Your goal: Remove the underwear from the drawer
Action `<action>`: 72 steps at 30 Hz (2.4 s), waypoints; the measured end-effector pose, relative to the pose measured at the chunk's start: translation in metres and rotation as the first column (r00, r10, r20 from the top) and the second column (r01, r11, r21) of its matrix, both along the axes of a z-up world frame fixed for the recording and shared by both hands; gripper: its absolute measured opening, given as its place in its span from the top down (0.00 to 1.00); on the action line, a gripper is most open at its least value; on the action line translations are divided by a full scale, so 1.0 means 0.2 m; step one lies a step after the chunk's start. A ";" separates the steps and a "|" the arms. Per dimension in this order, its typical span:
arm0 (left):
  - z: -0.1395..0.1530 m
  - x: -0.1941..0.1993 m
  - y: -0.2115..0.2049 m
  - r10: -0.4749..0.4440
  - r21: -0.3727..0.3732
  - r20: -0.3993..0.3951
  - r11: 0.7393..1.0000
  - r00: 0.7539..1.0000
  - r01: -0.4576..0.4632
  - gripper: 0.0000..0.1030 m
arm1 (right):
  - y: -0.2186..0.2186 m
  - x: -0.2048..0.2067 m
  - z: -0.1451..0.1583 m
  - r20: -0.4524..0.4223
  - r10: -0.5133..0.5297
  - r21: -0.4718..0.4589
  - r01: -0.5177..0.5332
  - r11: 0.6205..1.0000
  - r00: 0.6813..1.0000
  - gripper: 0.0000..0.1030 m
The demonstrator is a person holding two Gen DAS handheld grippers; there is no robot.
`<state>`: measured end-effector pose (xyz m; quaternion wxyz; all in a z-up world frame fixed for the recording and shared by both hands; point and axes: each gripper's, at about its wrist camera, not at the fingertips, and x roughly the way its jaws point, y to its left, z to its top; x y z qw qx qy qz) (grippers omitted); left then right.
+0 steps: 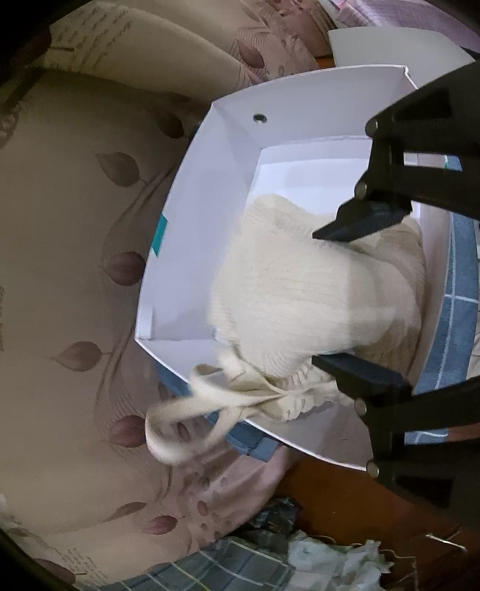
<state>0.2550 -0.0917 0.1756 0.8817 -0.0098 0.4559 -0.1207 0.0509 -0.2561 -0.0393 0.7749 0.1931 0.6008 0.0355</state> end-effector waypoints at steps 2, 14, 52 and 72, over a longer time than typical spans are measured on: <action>0.04 -0.02 -0.01 -0.020 0.000 0.035 1.000 0.999 0.020 0.39 | 0.00 0.00 0.00 0.002 -0.001 -0.002 0.001 1.000 1.000 0.84; 0.20 -0.30 0.11 -0.066 0.040 0.163 0.997 0.984 0.060 0.37 | 0.01 -0.01 0.02 0.022 0.002 -0.016 -0.001 1.000 1.000 0.84; -0.87 -0.95 0.69 0.184 -0.011 -0.040 0.983 0.982 -0.184 0.36 | 0.06 -0.15 0.76 0.144 0.077 0.036 -0.083 0.996 0.987 0.84; -0.88 -0.95 0.72 0.211 -0.048 -0.072 0.975 0.975 -0.215 0.36 | 0.34 0.02 1.78 0.456 0.206 -0.086 -0.188 0.978 0.866 0.84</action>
